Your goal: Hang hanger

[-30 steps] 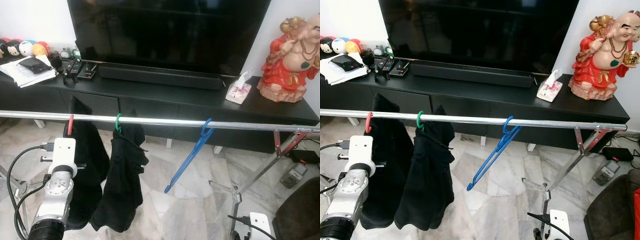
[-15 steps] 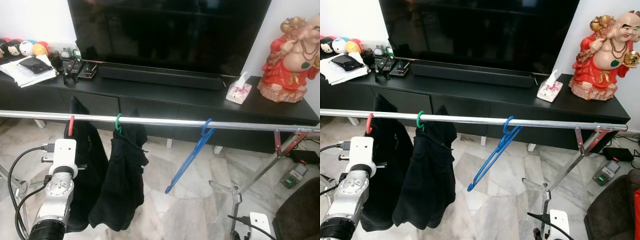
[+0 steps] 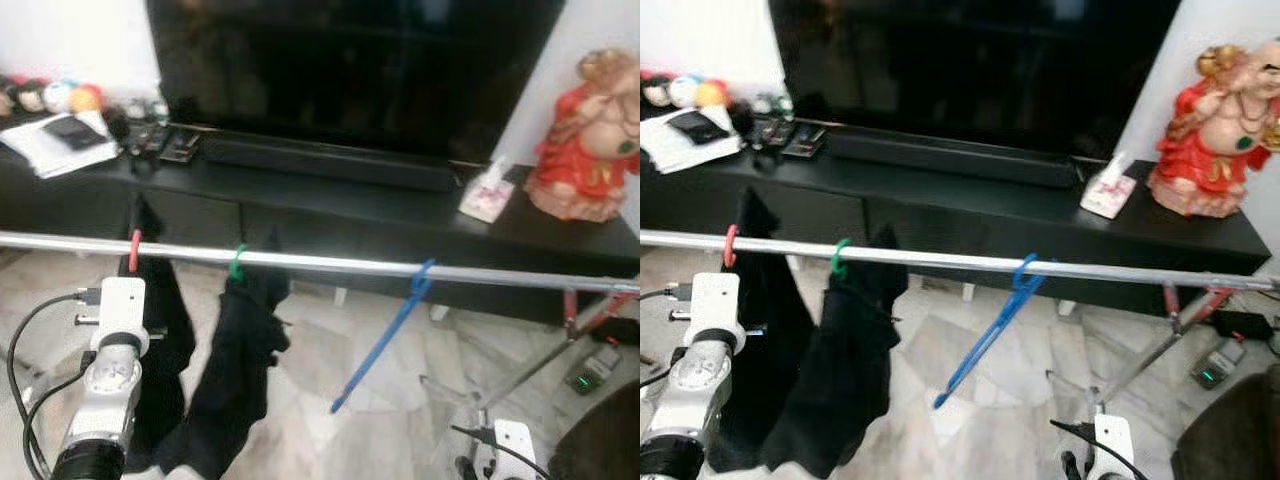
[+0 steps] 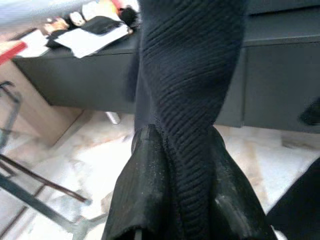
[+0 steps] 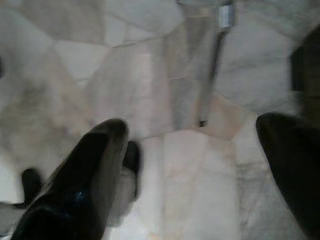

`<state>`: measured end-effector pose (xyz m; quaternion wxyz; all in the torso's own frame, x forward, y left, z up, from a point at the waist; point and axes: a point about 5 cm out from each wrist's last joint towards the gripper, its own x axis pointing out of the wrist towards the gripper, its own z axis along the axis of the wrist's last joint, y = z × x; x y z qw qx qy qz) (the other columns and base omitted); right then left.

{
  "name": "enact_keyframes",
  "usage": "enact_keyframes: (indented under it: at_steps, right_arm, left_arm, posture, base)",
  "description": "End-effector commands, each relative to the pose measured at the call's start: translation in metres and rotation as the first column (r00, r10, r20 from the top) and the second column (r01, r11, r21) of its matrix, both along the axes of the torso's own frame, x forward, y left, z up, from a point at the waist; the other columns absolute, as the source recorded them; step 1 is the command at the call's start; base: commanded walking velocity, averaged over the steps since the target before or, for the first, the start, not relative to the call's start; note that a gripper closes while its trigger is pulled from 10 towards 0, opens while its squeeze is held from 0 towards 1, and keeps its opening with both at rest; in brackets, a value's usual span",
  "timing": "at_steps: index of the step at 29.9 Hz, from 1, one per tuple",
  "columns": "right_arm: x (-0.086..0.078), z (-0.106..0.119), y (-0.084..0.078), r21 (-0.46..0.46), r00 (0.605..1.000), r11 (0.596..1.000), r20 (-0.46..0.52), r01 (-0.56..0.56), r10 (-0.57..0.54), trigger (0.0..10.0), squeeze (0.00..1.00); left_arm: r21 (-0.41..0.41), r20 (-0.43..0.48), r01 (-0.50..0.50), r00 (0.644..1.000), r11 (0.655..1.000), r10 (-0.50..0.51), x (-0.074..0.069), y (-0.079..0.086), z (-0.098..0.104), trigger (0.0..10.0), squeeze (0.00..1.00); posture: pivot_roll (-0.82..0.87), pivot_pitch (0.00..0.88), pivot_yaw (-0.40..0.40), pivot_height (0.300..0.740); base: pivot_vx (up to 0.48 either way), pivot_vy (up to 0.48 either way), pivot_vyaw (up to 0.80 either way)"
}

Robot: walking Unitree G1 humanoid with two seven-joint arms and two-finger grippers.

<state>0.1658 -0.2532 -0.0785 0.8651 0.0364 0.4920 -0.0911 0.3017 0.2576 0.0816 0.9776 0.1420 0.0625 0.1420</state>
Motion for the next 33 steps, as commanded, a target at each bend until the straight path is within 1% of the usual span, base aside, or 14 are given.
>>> enact_keyframes:
  at_steps: [1,11,17,18,19,21,22,26,29,33]
  right_arm:
    - [0.004,0.003,-0.005,-0.014,1.000,1.000,0.016,0.007,-0.006,10.0,0.00]
    - [0.003,0.003,-0.005,-0.011,1.000,1.000,0.014,0.007,-0.006,10.0,0.00]
    - [0.002,0.002,-0.005,-0.012,1.000,1.000,0.012,0.009,-0.009,10.0,0.00]
    - [0.002,0.002,-0.005,-0.012,1.000,1.000,0.012,0.009,-0.009,10.0,0.00]
    - [0.002,0.002,-0.005,-0.012,1.000,1.000,0.012,0.009,-0.009,10.0,0.00]
    - [0.002,0.003,-0.005,-0.011,1.000,1.000,0.014,0.012,-0.012,10.0,0.00]
    - [0.002,0.003,-0.005,-0.011,1.000,1.000,0.014,0.012,-0.012,10.0,0.00]
    - [0.002,0.003,-0.005,-0.009,1.000,1.000,0.014,0.013,-0.013,10.0,0.00]
    - [0.002,0.002,-0.005,-0.009,1.000,1.000,0.013,0.014,-0.013,10.0,0.00]
    - [0.001,0.002,-0.005,-0.008,1.000,1.000,0.009,0.012,-0.012,10.0,0.00]
  left_arm:
    - [0.014,0.072,0.039,0.997,0.999,-0.039,0.008,-0.007,0.015,10.0,0.00]
    - [0.014,0.066,0.044,0.997,0.999,-0.045,0.007,-0.008,0.013,10.0,0.00]
    - [-0.001,0.022,0.046,0.999,0.999,-0.046,0.009,-0.008,0.008,10.0,0.00]
    - [-0.022,0.015,0.043,0.999,0.999,-0.042,0.010,-0.008,0.006,10.0,0.00]
    - [-0.022,0.015,0.043,0.999,0.999,-0.042,0.010,-0.008,0.006,10.0,0.00]
    - [-0.065,-0.001,0.031,1.000,0.997,-0.032,0.011,-0.008,0.004,10.0,0.00]
    - [-0.065,-0.001,0.031,1.000,0.997,-0.032,0.011,-0.008,0.004,10.0,0.00]
    - [-0.117,-0.023,0.005,1.000,0.993,-0.007,0.009,-0.003,-0.001,10.0,0.00]
    - [-0.159,-0.047,-0.040,0.998,0.987,0.033,0.002,0.005,-0.008,10.0,0.00]
    - [-0.193,-0.062,-0.082,0.996,0.978,0.071,-0.008,0.017,-0.013,10.0,0.00]
  posture:
    - [0.02,0.000,-0.095,0.740]
    - [0.02,0.000,-0.093,0.740]
    - [0.02,0.000,-0.094,0.740]
    - [0.02,0.000,-0.093,0.740]
    - [0.02,0.000,-0.093,0.740]
    - [0.02,0.000,-0.092,0.740]
    - [0.02,0.000,-0.092,0.740]
    - [0.02,0.000,-0.091,0.740]
    - [0.02,0.000,-0.091,0.740]
    - [0.02,0.000,-0.091,0.740]
  base:
    - [0.304,0.000,0.00]
    - [0.029,0.000,0.00]
    - [0.000,0.000,0.00]
    - [0.000,0.000,0.00]
    - [0.000,0.000,0.00]
    - [0.000,0.000,0.00]
    - [0.000,0.000,0.00]
    - [0.000,0.000,0.00]
    - [0.000,0.000,0.00]
    - [0.000,0.000,0.00]
